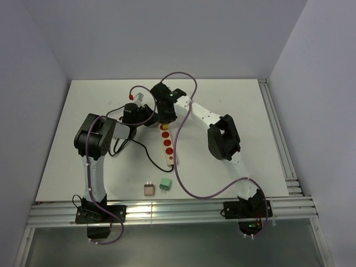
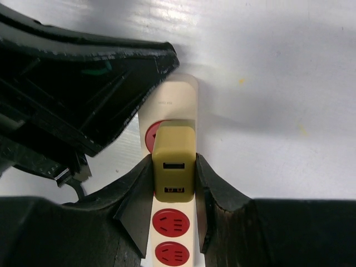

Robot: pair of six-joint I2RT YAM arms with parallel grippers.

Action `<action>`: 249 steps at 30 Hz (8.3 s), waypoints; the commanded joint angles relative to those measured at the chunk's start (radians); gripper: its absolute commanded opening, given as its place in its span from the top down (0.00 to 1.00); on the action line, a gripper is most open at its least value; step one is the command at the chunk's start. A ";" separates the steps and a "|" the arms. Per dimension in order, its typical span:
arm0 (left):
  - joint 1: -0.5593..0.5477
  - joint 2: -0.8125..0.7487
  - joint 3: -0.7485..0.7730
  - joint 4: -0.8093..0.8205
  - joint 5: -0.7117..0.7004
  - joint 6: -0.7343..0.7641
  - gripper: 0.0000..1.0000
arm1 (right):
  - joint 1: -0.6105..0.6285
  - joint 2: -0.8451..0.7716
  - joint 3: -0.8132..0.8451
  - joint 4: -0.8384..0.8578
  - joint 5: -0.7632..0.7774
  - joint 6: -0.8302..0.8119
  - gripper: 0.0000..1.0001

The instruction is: Insert the plug

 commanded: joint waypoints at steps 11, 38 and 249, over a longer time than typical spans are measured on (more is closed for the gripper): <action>-0.140 -0.035 -0.128 -0.107 0.318 -0.066 0.92 | 0.058 0.180 -0.172 -0.008 -0.020 0.051 1.00; -0.037 -0.129 -0.111 -0.161 0.247 -0.061 0.90 | 0.038 0.160 -0.219 -0.012 -0.069 -0.001 1.00; -0.097 -0.035 -0.299 0.153 0.352 -0.202 0.64 | 0.209 -0.473 -1.494 0.857 0.021 0.301 1.00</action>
